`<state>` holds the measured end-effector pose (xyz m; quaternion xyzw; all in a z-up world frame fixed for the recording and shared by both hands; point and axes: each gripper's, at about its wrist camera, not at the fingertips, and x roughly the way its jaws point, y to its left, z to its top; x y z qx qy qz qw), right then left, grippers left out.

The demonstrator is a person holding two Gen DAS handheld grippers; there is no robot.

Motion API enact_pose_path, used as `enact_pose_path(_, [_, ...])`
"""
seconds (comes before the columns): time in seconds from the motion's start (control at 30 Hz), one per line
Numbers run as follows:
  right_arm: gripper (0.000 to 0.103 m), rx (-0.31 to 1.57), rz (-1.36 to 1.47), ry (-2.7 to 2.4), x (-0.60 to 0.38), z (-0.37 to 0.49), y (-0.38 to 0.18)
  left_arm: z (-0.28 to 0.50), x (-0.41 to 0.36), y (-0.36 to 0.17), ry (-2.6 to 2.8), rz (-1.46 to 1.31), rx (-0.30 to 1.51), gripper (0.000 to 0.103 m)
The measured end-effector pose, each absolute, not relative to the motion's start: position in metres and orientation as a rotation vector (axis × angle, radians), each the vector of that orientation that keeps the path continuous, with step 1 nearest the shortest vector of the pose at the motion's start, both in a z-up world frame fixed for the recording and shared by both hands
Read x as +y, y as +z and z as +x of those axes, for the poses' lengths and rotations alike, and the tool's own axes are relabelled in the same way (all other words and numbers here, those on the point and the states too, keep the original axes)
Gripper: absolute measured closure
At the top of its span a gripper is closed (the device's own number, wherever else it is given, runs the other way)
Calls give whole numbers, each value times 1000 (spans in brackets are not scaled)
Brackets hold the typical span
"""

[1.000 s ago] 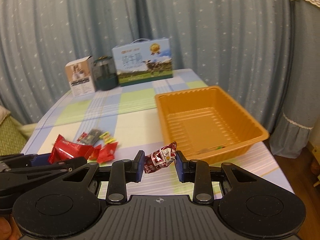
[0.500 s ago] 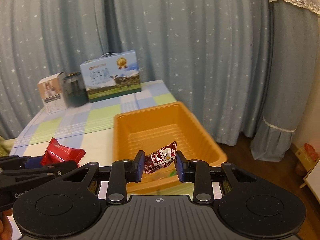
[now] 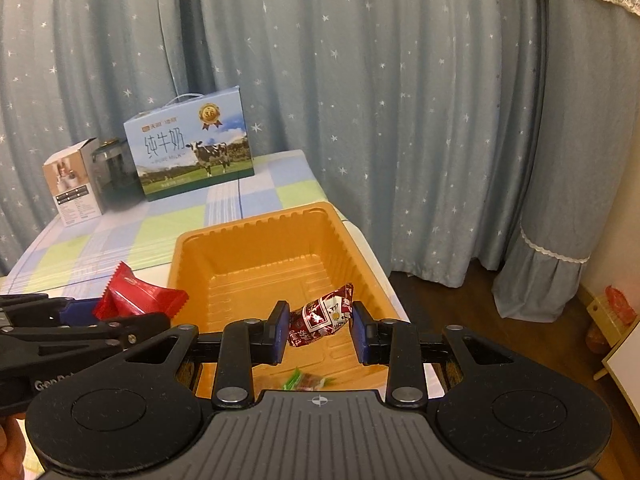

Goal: Organize snacks
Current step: 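Carry both candies into the orange tray and open both grippers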

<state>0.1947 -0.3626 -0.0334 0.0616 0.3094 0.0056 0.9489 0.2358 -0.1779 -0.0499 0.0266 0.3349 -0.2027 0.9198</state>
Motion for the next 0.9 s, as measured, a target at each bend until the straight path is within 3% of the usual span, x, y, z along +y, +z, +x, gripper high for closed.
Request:
enact_pose_path(0.53, [70, 689, 152, 17, -376, 242, -57, 279, -194, -75, -450, 84, 730, 61])
enact_pose_path(0.63, [70, 692, 159, 13, -379, 244, -59, 281, -195, -78, -454, 105, 729, 46])
enact_pose_path(0.9, [70, 694, 164, 21, -378, 244, -58, 271, -173, -75, -405, 100, 708, 45])
